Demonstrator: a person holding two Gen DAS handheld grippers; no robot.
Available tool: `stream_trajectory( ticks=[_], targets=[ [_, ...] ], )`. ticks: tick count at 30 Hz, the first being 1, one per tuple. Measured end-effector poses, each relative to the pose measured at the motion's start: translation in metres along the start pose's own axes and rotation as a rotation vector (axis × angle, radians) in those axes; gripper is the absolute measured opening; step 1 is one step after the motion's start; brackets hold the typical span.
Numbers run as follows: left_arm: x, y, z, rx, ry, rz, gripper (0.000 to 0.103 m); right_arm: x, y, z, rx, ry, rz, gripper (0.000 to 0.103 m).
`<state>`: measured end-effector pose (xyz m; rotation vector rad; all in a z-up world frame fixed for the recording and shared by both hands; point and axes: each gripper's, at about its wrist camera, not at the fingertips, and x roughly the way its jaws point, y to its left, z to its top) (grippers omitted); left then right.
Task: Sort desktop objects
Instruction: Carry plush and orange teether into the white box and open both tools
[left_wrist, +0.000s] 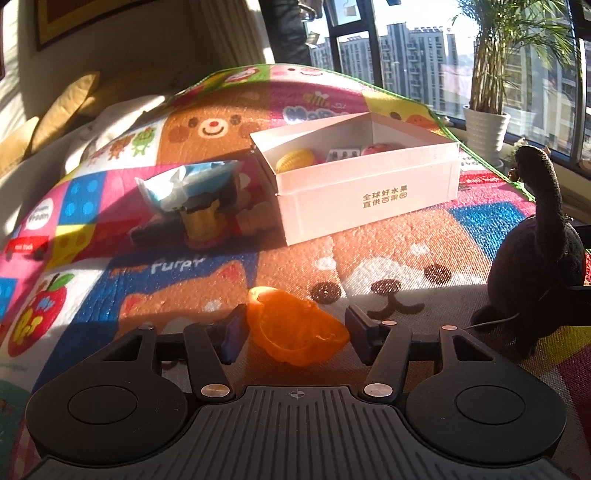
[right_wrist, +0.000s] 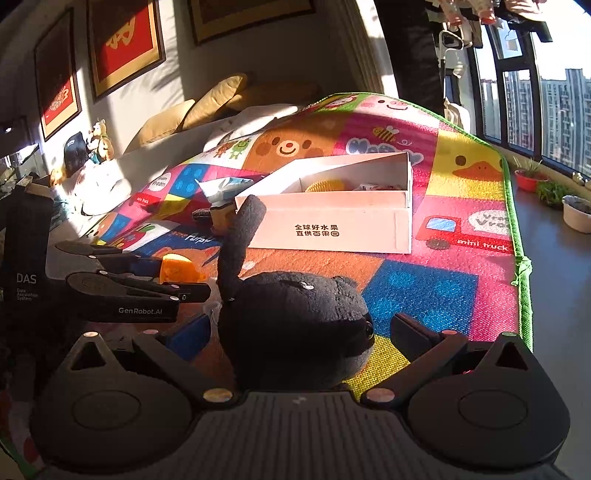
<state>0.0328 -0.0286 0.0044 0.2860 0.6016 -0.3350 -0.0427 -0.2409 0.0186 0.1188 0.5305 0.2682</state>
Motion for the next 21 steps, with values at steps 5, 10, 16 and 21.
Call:
stream_trajectory(
  ticks=[5, 10, 16, 21],
  targets=[
    [-0.03, -0.005, -0.01, -0.002, -0.016, -0.014, 0.062, 0.007, 0.006, 0.004, -0.041, 0.042, -0.026, 0.103],
    [-0.059, -0.009, -0.018, 0.001, -0.038, -0.009, 0.062, 0.008, 0.021, 0.008, -0.129, 0.075, -0.046, 0.087],
    [-0.091, -0.01, -0.002, 0.016, -0.129, 0.028, 0.062, -0.027, 0.027, 0.031, -0.111, 0.028, 0.02, 0.087],
    [-0.126, -0.024, 0.032, 0.083, -0.28, 0.057, 0.062, -0.073, 0.032, 0.062, -0.17, -0.093, 0.031, 0.087]
  ],
)
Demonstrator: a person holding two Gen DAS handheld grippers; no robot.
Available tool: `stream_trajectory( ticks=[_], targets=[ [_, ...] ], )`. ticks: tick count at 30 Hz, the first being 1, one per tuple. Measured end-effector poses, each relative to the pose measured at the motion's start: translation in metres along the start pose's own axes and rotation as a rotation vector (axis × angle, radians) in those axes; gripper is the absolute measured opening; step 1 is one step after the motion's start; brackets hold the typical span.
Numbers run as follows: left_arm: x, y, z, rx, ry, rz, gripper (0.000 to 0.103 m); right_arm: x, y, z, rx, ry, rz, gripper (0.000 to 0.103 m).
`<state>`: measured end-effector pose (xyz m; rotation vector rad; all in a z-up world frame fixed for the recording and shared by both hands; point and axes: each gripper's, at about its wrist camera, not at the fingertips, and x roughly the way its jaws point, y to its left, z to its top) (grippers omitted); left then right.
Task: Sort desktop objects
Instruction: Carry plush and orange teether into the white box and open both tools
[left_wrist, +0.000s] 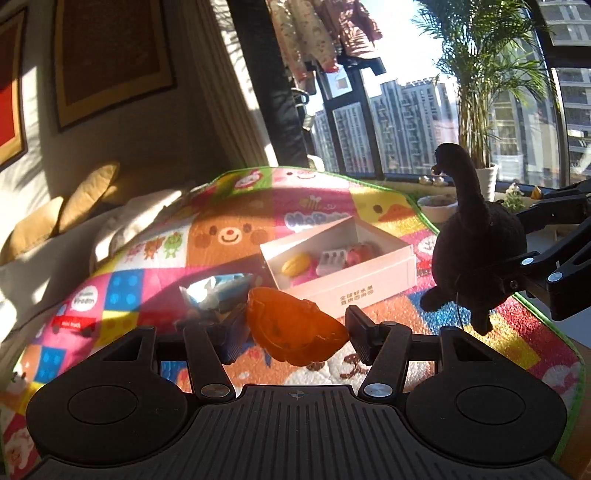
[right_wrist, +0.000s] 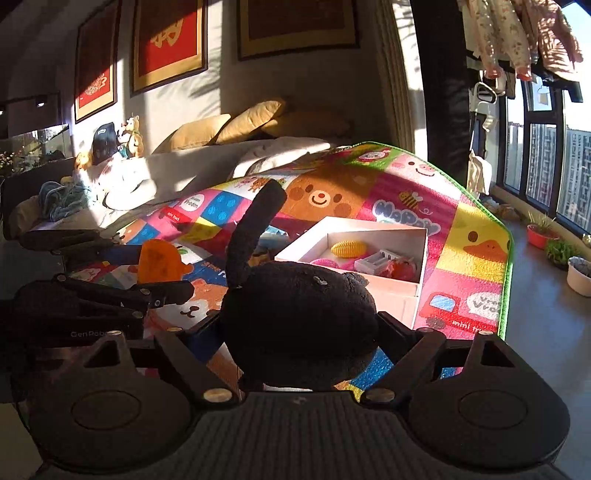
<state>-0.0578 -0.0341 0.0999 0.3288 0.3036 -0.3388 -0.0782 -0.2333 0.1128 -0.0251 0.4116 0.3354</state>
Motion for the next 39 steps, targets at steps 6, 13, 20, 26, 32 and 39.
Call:
stream_trajectory(
  ticks=[6, 13, 20, 26, 32, 39],
  targets=[
    [0.006, -0.008, 0.06, 0.093, -0.141, 0.053, 0.062, -0.027, -0.024, 0.065, 0.013, -0.158, -0.009, 0.087],
    [0.083, 0.01, 0.108, 0.018, -0.096, 0.004, 0.062, 0.018, -0.077, 0.13, 0.101, -0.2, -0.064, 0.087],
    [0.17, 0.027, 0.119, -0.057, -0.056, -0.067, 0.063, 0.083, -0.115, 0.17, 0.146, -0.19, -0.05, 0.087],
    [0.211, 0.043, 0.083, -0.159, 0.035, -0.083, 0.097, 0.133, -0.132, 0.155, 0.217, -0.116, -0.061, 0.087],
    [0.176, 0.061, 0.01, -0.216, 0.147, -0.037, 0.101, 0.181, -0.12, 0.118, 0.197, 0.069, -0.044, 0.089],
    [0.142, 0.083, -0.045, -0.299, 0.239, 0.013, 0.103, 0.182, -0.093, 0.116, 0.172, 0.081, -0.074, 0.095]
  ],
)
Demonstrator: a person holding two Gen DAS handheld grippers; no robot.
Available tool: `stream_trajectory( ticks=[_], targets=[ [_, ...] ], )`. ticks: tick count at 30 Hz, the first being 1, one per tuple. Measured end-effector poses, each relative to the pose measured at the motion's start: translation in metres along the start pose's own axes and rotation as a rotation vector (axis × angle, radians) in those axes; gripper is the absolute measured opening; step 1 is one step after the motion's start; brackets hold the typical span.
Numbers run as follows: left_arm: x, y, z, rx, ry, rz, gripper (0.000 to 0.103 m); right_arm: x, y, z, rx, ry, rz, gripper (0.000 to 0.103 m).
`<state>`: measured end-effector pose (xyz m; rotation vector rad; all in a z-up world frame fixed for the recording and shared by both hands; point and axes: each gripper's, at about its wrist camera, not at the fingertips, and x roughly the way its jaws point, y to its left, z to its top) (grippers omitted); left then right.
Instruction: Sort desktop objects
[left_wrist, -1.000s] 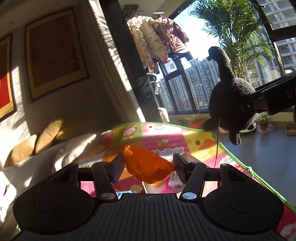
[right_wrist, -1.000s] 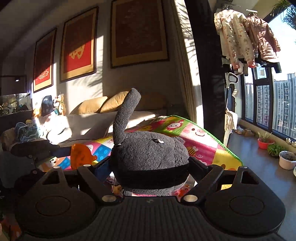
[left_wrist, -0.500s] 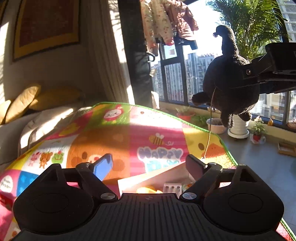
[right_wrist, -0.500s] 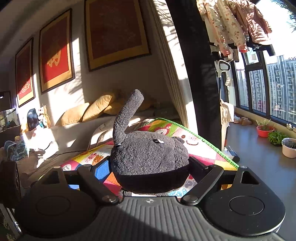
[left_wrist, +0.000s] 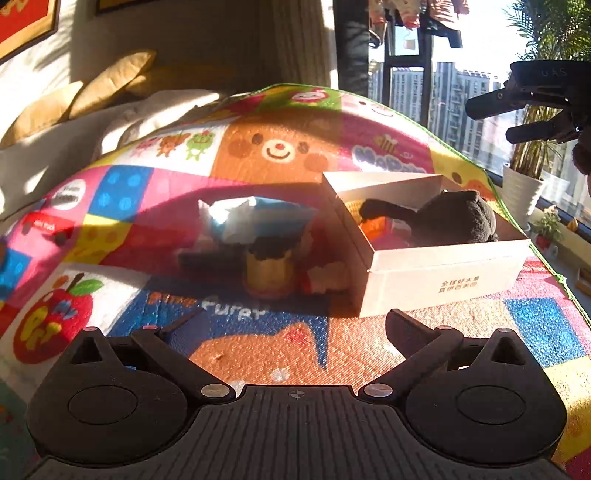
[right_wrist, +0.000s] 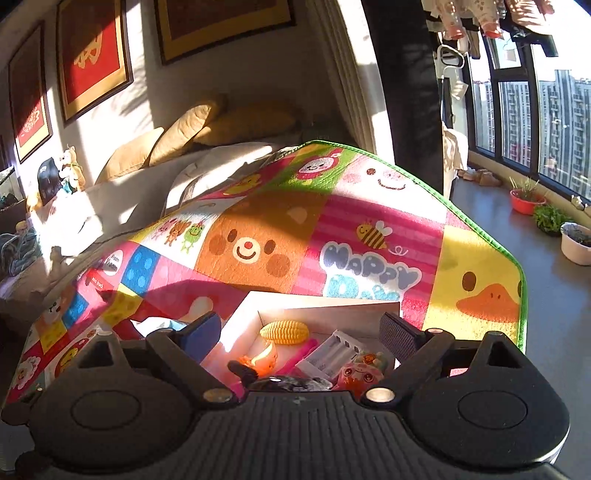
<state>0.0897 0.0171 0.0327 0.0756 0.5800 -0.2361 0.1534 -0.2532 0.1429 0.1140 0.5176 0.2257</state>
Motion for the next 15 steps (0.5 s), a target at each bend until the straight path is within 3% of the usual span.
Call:
stream_trajectory(
  ticks=[5, 9, 12, 14, 15],
  targets=[
    [0.0, 0.022, -0.021, -0.098, 0.014, 0.031, 0.103, -0.003, 0.025, 0.007, -0.067, -0.006, -0.005, 0.097],
    [-0.003, 0.029, -0.025, -0.133, 0.0, 0.041, 0.103, 0.016, 0.065, -0.003, -0.164, 0.043, 0.01, 0.098],
    [-0.011, 0.036, -0.025, -0.129, -0.03, 0.112, 0.103, 0.037, 0.101, -0.014, -0.253, 0.068, 0.041, 0.097],
    [-0.013, 0.046, -0.027, -0.164, -0.035, 0.159, 0.103, 0.054, 0.128, -0.025, -0.339, 0.098, 0.065, 0.083],
    [-0.013, 0.051, -0.029, -0.192, -0.03, 0.163, 0.103, 0.063, 0.14, -0.03, -0.373, 0.118, 0.076, 0.071]
  ],
)
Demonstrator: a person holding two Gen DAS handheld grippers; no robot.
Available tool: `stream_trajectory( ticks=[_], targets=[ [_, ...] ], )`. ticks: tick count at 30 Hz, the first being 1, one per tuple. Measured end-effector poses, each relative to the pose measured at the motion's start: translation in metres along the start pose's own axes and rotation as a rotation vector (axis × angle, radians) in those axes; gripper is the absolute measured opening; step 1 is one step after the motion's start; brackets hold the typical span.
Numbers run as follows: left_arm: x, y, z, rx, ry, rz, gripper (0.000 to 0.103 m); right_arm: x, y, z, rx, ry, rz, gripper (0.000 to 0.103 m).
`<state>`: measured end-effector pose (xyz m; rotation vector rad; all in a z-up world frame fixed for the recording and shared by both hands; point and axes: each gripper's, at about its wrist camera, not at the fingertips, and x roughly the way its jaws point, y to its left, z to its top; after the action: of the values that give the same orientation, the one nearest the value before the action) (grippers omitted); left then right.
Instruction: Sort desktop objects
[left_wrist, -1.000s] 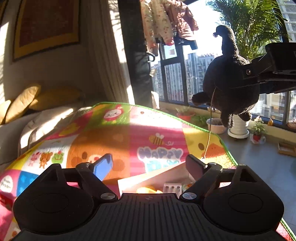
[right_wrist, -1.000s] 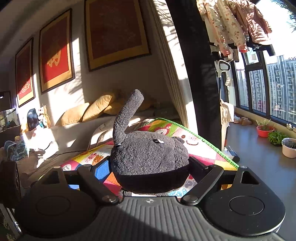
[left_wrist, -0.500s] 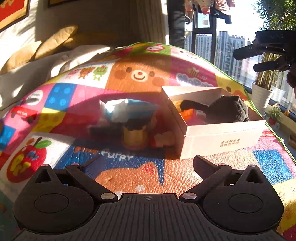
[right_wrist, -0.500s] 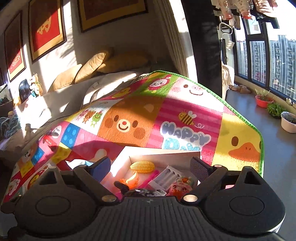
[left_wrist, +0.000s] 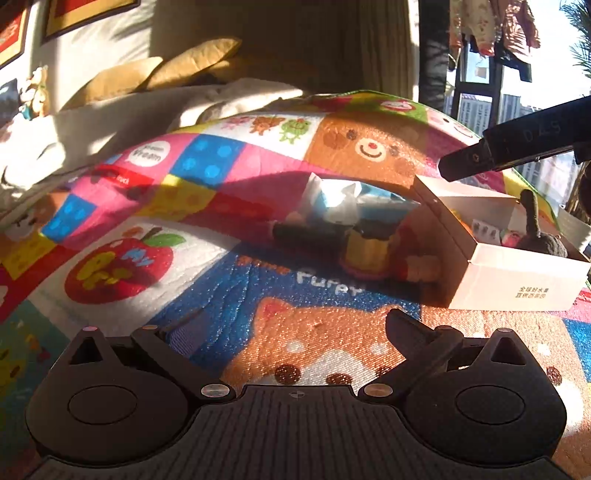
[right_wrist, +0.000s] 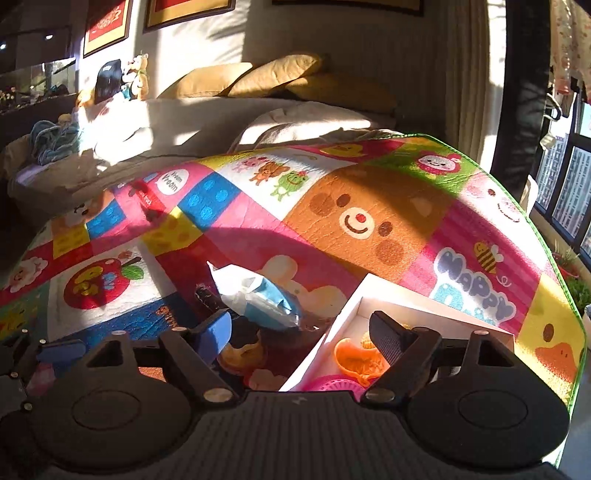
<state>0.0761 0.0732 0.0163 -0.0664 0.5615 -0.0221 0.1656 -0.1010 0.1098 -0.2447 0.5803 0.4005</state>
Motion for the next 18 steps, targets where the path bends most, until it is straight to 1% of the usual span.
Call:
stream_trajectory(
  ticks=[1, 2, 4, 6, 7, 9, 10, 11, 12, 13, 14, 16, 17, 18],
  targets=[
    [0.002, 0.006, -0.001, -0.039, 0.02, -0.003, 0.103, 0.012, 0.014, 0.0, -0.033, 0.025, 0.014, 0.066],
    [0.004, 0.011, 0.0, -0.069, 0.035, -0.014, 0.103, 0.02, 0.022, 0.0, -0.048, 0.04, 0.024, 0.066],
    [0.006, 0.016, 0.0, -0.093, 0.04, -0.041, 0.103, 0.04, 0.038, -0.001, -0.069, 0.075, 0.038, 0.066],
    [0.007, 0.017, -0.001, -0.094, 0.044, -0.065, 0.103, 0.059, 0.045, 0.002, -0.056, 0.098, 0.013, 0.064],
    [0.007, 0.017, -0.001, -0.092, 0.047, -0.073, 0.103, 0.064, 0.045, 0.004, -0.037, 0.084, -0.018, 0.063],
    [0.007, 0.016, -0.002, -0.09, 0.045, -0.085, 0.103, 0.061, 0.043, 0.01, -0.029, 0.026, -0.023, 0.064],
    [0.007, 0.016, -0.003, -0.091, 0.042, -0.09, 0.103, 0.061, 0.043, 0.014, -0.042, 0.002, -0.025, 0.068],
    [0.006, 0.016, -0.003, -0.091, 0.04, -0.093, 0.103, 0.063, 0.045, 0.018, -0.058, -0.003, -0.036, 0.072],
    [0.006, 0.015, -0.003, -0.09, 0.041, -0.095, 0.103, 0.07, 0.046, 0.022, -0.085, -0.004, -0.054, 0.079],
    [0.006, 0.014, -0.003, -0.087, 0.041, -0.097, 0.103, 0.08, 0.049, 0.025, -0.119, 0.016, -0.06, 0.088],
    [0.006, 0.014, -0.003, -0.085, 0.04, -0.097, 0.103, 0.093, 0.051, 0.026, -0.156, 0.058, -0.058, 0.089],
    [0.006, 0.014, -0.003, -0.086, 0.04, -0.094, 0.103, 0.114, 0.055, 0.022, -0.206, 0.107, -0.061, 0.089],
    [0.006, 0.015, -0.003, -0.093, 0.043, -0.09, 0.103, 0.126, 0.057, 0.018, -0.231, 0.132, -0.058, 0.087],
    [0.007, 0.016, -0.003, -0.102, 0.048, -0.089, 0.103, 0.132, 0.056, 0.018, -0.23, 0.155, -0.047, 0.073]
  ],
)
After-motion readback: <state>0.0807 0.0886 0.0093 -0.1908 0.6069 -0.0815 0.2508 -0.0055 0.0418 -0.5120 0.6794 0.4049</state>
